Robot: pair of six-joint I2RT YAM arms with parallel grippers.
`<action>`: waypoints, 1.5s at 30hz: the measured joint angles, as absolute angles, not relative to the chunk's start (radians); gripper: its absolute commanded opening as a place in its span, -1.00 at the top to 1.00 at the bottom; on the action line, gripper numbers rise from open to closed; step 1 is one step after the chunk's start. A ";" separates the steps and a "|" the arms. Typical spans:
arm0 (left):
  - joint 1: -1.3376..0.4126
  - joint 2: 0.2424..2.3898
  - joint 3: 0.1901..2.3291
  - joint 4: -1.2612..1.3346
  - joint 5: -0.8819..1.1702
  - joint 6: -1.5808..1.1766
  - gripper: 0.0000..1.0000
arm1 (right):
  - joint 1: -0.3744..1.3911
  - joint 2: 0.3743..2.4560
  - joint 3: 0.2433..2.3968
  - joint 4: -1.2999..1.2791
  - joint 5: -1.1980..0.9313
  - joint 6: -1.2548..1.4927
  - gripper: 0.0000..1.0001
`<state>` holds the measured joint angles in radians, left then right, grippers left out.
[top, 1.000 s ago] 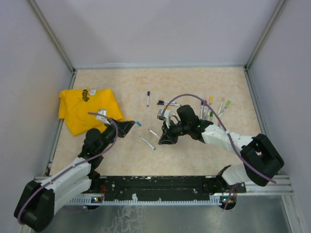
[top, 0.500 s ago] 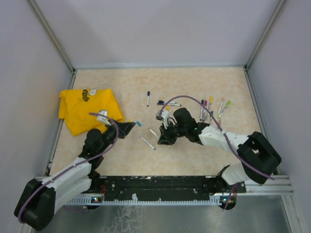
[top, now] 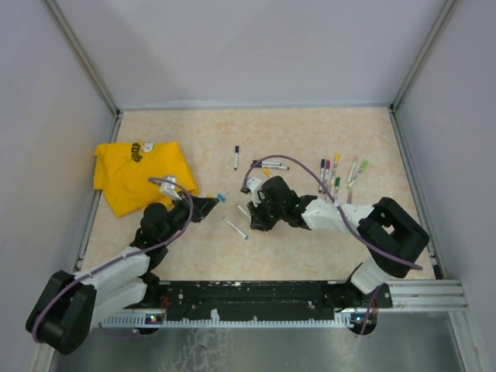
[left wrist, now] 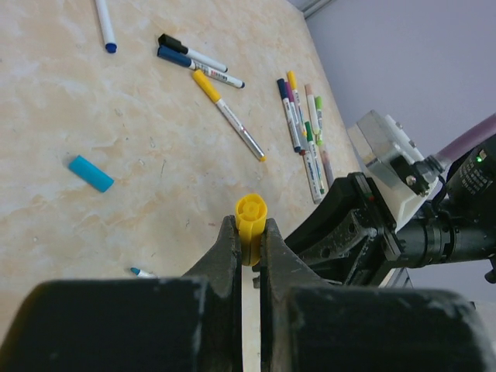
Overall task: Open the pen caps
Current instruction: Place the pen at the center of the board.
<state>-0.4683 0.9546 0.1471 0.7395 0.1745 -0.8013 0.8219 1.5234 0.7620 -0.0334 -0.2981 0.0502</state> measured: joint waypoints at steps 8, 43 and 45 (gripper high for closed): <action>-0.468 1.032 0.147 0.748 0.192 -0.818 1.00 | 0.829 1.596 0.811 -0.035 -0.184 0.077 1.00; -0.468 1.124 0.179 0.755 0.204 -0.819 0.97 | 0.844 1.662 0.887 -0.129 -0.087 0.065 0.27; -0.468 1.150 0.200 0.748 0.215 -0.819 0.97 | 0.844 1.643 0.887 -0.136 -0.087 0.053 0.25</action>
<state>-0.4683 1.1496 0.2005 0.7479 0.2150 -0.8188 0.8444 1.6428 0.8867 -0.1364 -0.0868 0.0532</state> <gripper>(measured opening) 0.052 0.351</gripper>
